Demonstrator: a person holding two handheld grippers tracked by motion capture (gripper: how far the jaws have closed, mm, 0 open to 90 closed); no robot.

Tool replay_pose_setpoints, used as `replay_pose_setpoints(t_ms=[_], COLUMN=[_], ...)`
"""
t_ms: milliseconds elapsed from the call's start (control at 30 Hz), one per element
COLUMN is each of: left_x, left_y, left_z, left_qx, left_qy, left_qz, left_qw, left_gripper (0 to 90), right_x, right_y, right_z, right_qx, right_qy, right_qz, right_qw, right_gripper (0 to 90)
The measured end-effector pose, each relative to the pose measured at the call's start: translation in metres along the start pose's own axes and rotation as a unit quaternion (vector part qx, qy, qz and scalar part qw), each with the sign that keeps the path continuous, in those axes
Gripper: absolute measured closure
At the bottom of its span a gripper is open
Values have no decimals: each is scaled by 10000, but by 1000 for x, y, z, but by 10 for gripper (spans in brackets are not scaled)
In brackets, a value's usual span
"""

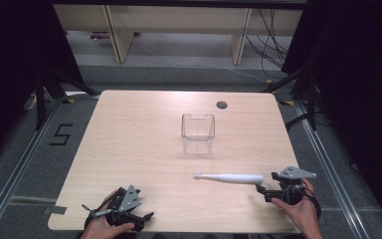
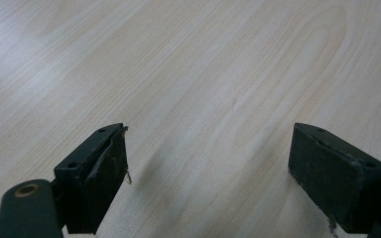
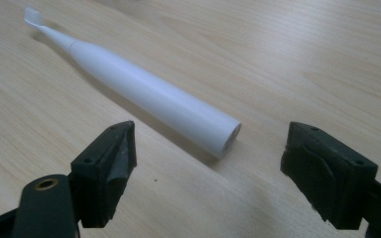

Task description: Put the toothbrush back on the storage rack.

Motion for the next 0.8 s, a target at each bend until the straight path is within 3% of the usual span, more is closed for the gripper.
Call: replay_pose_setpoints(t_ms=[167, 200, 267, 300, 367, 400, 433, 500, 533, 567, 600, 633, 667, 700, 733, 800], left_x=[0, 0, 0, 0, 1, 1, 1, 1, 1, 1, 1, 1, 1, 1, 1, 1], left_y=[0, 0, 0, 0, 0, 0, 0, 0, 0, 0, 0, 0, -1, -1, -1, -1], left_z=[0, 0, 0, -1, -1, -1, -1, -1, -1, -1, -1, -1, -1, -1, -1, -1], left_qx=[14, 10, 13, 15, 15, 14, 15, 20, 18, 18, 19, 18, 24, 24, 27, 31], left_qy=[-11, -6, -10, -8, -4, -6, -5, -6, -5, -5, -6, -1, -3, -3, -2, -10], left_qz=[-1, 1, 7, 5, 32, 31, 30, 34, 33, 33, 35, 35, 35, 35, 36, 38], left_qw=[10000, 10000, 10000, 10000, 10000, 10000, 10000, 10000, 10000, 10000, 10000, 10000, 10000, 10000, 10000, 10000], left_gripper=[151, 151, 151, 151, 151, 151, 151, 151, 151, 151, 151, 151, 151, 151, 151, 151], right_x=[0, 2, 2, -2, 1, -1, 3, 4, 0, 0, 1, 5, 3, 5, 3, 4], right_y=[0, 1, 2, 2, 3, 3, 3, 2, 2, 2, 4, 4, 2, 3, 2, 2], right_z=[1, 0, 1, 3, 3, 4, 4, 5, 7, 7, 7, 6, 8, 8, 10, 10], right_qx=[-24, -1, 22, -83, -49, -85, -50, -98, -151, -151, -133, -63, -167, -140, -189, -175], right_qy=[-44, -194, -135, 94, -20, 104, -111, -89, 96, 96, 57, -180, 40, -79, 104, 48], right_qz=[-23, -37, -47, -110, -14, -54, -50, -3, -40, -40, -76, -44, 33, 16, 26, 68], right_qw=[10000, 9998, 9999, 9999, 10000, 9999, 9999, 9999, 9998, 9998, 9999, 9998, 9998, 9999, 9998, 9998], right_gripper=[226, 233, 244, 254, 255, 255, 256, 256, 256, 256, 259, 260, 260, 260, 261, 263])
Point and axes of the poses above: each handheld gripper's, and its own axes: y roughly backward along the jaws, z roughly out of its top, x roughly to its left, the point moved 8 cm from there along -y, roughly forward along the jaws, and after that the axes turned 3 degrees about -x, right-handed, at the moved point
